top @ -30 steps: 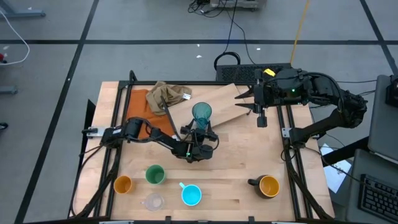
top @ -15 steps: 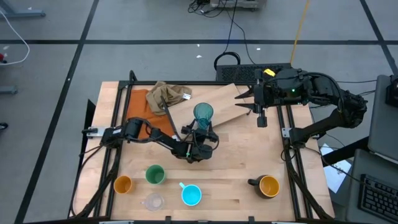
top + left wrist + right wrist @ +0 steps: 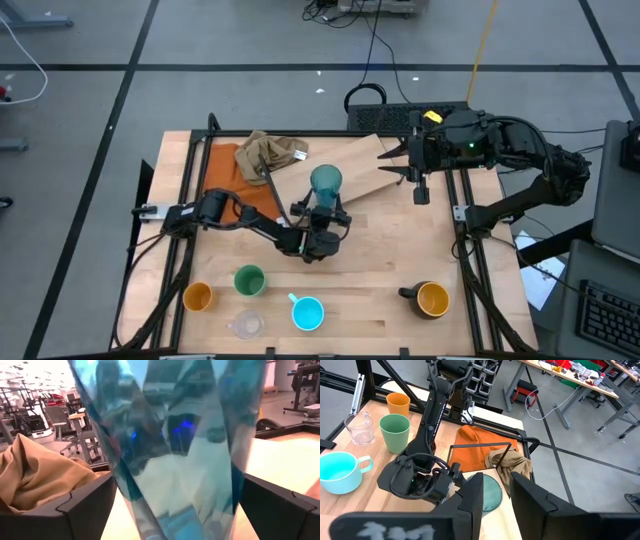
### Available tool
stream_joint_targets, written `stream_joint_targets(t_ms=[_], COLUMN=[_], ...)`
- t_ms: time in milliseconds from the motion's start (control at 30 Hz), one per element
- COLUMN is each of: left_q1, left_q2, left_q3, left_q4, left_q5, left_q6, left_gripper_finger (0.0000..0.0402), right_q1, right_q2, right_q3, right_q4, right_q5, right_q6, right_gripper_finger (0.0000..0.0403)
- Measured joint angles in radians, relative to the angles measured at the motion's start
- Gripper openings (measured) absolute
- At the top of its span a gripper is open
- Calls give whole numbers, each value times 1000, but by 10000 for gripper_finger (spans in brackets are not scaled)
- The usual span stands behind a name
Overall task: Stack small to large cups/mugs on shelf
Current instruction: Put the blue cup on the shelf
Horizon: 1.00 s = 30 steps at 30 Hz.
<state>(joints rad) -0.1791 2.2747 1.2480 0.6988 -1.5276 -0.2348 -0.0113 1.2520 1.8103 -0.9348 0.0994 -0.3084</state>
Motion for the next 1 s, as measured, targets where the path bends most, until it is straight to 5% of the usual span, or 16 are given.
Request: stream_joint_targets(t_ms=[600, 1000], left_q1=[-6, -27], left_q2=[0, 0], left_q3=[0, 1], left_q4=[15, 188], left_q5=[-39, -45], left_q6=[69, 264], left_gripper_finger=[398, 397], right_q1=[0, 0], right_q2=[0, 0], right_q3=[0, 0], right_q4=[-1, 0], right_q5=[0, 0], right_q6=[-11, -18], right_gripper_finger=[86, 86])
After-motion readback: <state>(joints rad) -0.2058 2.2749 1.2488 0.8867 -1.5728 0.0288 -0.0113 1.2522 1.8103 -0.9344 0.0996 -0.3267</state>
